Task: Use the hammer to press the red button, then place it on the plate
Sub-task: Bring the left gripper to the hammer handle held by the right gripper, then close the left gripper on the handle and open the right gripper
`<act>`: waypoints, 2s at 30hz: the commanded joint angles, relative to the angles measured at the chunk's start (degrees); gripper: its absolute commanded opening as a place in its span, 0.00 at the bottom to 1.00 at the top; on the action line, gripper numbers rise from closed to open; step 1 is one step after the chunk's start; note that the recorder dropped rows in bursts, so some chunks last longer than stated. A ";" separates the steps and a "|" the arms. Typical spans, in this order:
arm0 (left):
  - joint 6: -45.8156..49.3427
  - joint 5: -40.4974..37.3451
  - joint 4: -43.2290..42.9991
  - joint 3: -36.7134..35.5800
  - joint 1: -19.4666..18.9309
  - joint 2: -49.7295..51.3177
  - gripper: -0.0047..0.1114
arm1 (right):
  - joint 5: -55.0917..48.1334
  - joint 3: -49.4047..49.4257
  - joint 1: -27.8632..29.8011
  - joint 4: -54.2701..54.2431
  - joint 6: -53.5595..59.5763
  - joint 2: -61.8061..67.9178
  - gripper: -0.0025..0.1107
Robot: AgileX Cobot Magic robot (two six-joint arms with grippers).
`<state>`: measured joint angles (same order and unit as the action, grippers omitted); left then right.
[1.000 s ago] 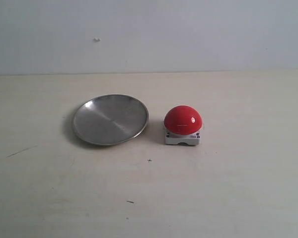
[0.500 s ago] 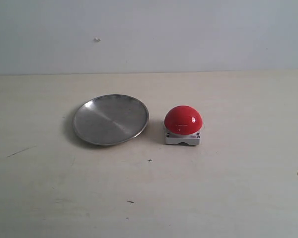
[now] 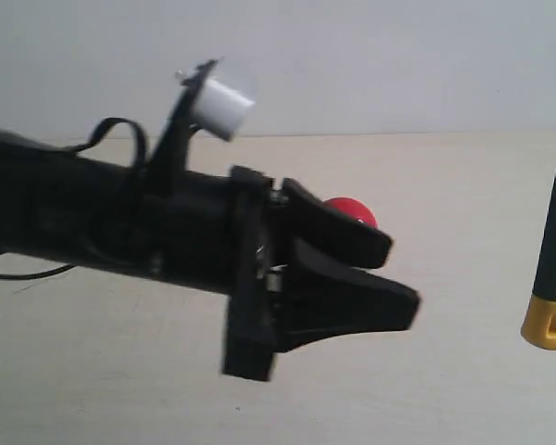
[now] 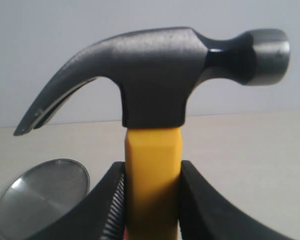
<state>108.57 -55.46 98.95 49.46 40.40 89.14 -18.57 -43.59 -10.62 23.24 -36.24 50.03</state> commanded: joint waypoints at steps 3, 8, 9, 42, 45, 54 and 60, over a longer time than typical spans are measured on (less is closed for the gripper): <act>-3.78 23.21 0.99 15.69 11.34 9.36 0.54 | 2.47 -0.59 -0.05 -0.43 0.12 -0.59 0.02; -11.40 23.43 0.99 23.80 12.82 13.78 0.54 | 2.47 -0.59 -0.05 -0.43 0.12 -0.73 0.02; -13.11 22.90 0.99 25.29 12.82 14.64 0.54 | 2.47 -0.59 -0.05 -0.43 0.12 -0.73 0.02; -20.14 24.39 0.99 35.87 15.85 24.44 0.49 | 2.04 -0.59 -0.05 -0.25 -8.91 -0.62 0.02; -20.14 24.39 0.99 35.87 15.85 24.44 0.49 | 2.04 -0.59 -0.05 -0.25 -9.60 -0.62 0.02; -20.79 24.39 0.99 35.87 15.85 24.44 0.04 | 1.31 -0.59 -0.05 0.36 -9.86 -0.62 0.02; -21.90 24.62 0.99 35.87 15.85 24.44 0.04 | 0.28 -0.59 -0.05 2.62 -9.86 -0.62 0.03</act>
<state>86.49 -29.79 100.09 84.99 55.97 113.89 -19.88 -43.59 -10.62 23.36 -46.80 49.83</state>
